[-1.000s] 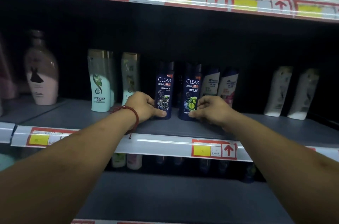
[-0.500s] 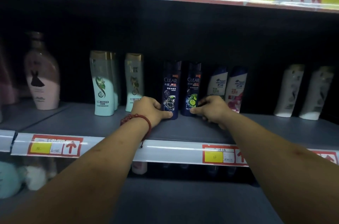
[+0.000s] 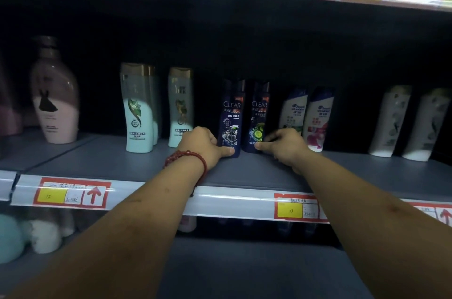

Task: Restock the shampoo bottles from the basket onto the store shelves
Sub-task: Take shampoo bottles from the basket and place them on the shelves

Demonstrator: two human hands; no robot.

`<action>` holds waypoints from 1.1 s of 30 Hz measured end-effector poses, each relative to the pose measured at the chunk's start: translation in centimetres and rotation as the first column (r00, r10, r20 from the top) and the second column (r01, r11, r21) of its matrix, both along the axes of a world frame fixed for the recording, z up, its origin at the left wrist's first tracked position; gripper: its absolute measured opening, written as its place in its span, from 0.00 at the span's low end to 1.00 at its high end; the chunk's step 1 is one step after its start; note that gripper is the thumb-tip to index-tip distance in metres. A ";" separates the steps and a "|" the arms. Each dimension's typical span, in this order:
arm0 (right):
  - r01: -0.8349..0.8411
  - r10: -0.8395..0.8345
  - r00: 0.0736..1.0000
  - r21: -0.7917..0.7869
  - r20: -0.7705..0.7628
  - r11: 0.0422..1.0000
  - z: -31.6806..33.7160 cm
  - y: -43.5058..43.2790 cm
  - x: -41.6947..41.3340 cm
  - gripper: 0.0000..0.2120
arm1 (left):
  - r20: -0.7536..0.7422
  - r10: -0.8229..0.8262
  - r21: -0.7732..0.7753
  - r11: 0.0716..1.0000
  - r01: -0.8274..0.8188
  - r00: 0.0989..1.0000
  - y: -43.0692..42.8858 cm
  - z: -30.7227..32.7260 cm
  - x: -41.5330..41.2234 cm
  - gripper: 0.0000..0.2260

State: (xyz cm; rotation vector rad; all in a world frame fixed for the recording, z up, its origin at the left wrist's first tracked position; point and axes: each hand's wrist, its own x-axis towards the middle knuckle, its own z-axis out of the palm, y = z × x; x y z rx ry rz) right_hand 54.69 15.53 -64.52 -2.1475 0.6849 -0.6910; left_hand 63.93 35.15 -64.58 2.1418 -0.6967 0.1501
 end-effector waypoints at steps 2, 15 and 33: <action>0.011 -0.012 1.000 -0.027 -0.024 1.000 -0.1 0.0 0.1 0.18 | -0.006 0.002 0.000 1.000 -0.002 1.000 0.1 0.0 -0.1 0.20; 0.054 -0.061 0.993 -0.067 -0.099 0.996 -0.1 0.0 0.1 0.21 | 0.018 0.004 0.048 0.999 -0.005 1.000 0.3 0.2 -0.7 0.21; -0.083 -0.035 0.968 -0.453 -0.247 0.887 3.1 4.0 -20.2 0.33 | 0.413 -0.267 0.309 0.941 0.142 0.871 2.8 1.7 -15.7 0.25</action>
